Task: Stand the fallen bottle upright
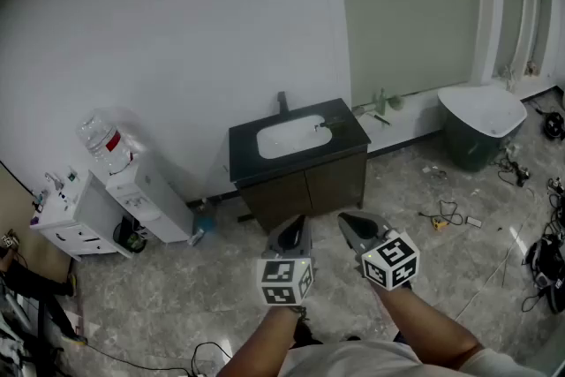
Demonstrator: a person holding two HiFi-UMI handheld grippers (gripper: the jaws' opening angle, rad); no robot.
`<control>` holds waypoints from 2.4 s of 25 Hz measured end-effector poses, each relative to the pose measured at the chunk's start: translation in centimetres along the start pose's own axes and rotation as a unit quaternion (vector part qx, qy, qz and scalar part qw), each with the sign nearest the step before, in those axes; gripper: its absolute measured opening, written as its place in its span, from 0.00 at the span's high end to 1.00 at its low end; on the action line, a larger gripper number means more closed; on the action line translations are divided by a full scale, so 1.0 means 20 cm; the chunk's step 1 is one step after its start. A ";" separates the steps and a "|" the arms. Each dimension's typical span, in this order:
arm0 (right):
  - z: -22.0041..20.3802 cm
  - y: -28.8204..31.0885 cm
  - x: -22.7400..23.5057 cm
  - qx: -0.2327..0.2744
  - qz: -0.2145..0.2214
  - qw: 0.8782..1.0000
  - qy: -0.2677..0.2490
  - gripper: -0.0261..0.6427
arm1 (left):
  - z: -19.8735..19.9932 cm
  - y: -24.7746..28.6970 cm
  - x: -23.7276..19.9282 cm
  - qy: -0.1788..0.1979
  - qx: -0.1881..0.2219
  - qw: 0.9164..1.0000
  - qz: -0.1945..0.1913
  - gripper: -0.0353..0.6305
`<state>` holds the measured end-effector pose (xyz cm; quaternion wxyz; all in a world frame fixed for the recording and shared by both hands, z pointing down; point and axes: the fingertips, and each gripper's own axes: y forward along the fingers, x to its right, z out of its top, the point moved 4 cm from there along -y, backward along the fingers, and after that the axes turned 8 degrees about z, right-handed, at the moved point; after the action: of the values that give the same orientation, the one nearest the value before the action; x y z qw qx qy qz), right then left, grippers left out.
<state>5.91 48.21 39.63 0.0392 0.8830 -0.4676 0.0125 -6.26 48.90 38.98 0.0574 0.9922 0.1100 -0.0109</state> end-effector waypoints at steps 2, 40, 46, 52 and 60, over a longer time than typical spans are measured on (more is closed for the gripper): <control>0.00 0.02 -0.01 -0.003 -0.002 1.000 -0.007 0.96 | -0.01 0.01 -0.02 -0.006 -0.002 1.000 0.001 0.94; -0.04 1.44 1.09 -0.003 -0.023 0.999 0.040 0.96 | 0.00 1.53 -1.01 -0.030 -0.052 0.997 -0.058 0.94; -0.08 1.68 1.73 -0.045 0.023 0.998 0.030 0.96 | 0.01 2.16 -0.98 -0.042 -0.064 0.996 -0.035 0.94; -0.16 1.89 2.23 -0.088 0.059 0.994 0.024 0.95 | -0.01 2.61 -1.00 -0.059 -0.079 0.995 -0.006 0.94; -0.27 2.26 2.70 -0.128 0.063 0.990 0.010 0.95 | -0.05 3.15 -1.17 -0.070 -0.093 0.993 -0.012 0.94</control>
<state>-0.97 -21.24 50.86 0.1558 0.8393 -0.5197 -0.0357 -15.20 -17.03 47.83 0.1570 0.9780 0.1181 -0.0704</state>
